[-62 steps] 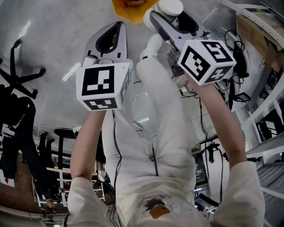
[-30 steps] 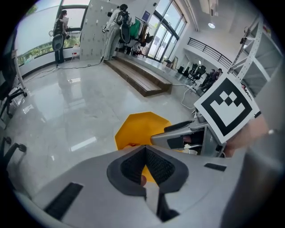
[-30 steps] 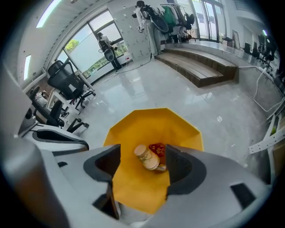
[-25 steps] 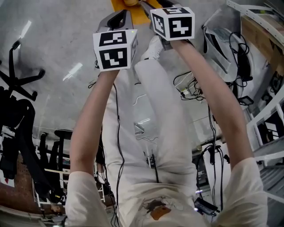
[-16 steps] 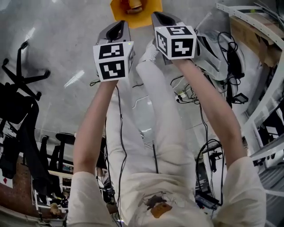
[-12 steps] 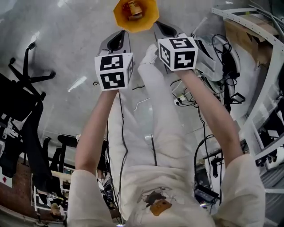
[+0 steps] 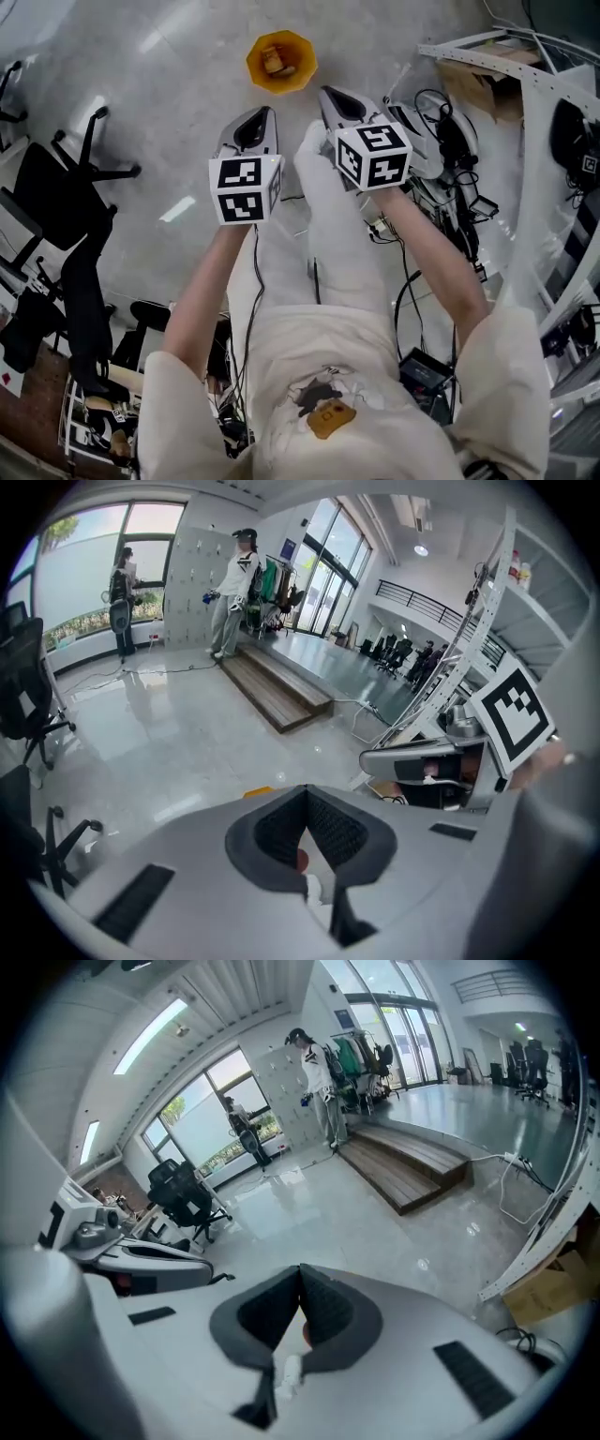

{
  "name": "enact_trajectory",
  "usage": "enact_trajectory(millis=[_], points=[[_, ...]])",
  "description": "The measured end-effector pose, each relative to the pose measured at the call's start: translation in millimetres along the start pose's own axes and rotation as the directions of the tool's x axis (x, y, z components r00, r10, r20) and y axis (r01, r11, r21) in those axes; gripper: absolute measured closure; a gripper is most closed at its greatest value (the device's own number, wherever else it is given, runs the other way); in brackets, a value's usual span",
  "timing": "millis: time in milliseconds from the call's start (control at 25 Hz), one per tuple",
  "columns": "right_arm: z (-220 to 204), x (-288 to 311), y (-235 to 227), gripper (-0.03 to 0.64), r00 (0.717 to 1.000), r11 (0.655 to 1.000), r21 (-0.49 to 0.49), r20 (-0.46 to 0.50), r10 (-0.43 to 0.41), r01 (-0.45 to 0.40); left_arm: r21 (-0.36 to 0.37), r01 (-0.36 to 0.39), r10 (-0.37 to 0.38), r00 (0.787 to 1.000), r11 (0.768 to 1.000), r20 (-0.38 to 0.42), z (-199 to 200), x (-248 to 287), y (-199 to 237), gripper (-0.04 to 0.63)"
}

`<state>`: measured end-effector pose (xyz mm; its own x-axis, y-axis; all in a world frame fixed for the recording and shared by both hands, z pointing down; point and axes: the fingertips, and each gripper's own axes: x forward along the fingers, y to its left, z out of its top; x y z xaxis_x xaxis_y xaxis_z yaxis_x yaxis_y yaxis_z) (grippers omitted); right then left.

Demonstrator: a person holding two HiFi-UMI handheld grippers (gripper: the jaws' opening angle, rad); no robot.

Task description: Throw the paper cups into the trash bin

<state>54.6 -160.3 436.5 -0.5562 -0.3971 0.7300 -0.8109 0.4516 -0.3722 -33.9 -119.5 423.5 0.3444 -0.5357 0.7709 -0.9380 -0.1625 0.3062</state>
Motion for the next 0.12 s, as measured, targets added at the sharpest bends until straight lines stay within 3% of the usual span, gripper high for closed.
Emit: enact_trajectory(millis=[120], points=[[25,-42,19,0.609,0.999,0.999,-0.019,0.045,0.028,-0.027,0.010,0.011,-0.011,0.999,1.000,0.032,25,-37,-23,0.589]])
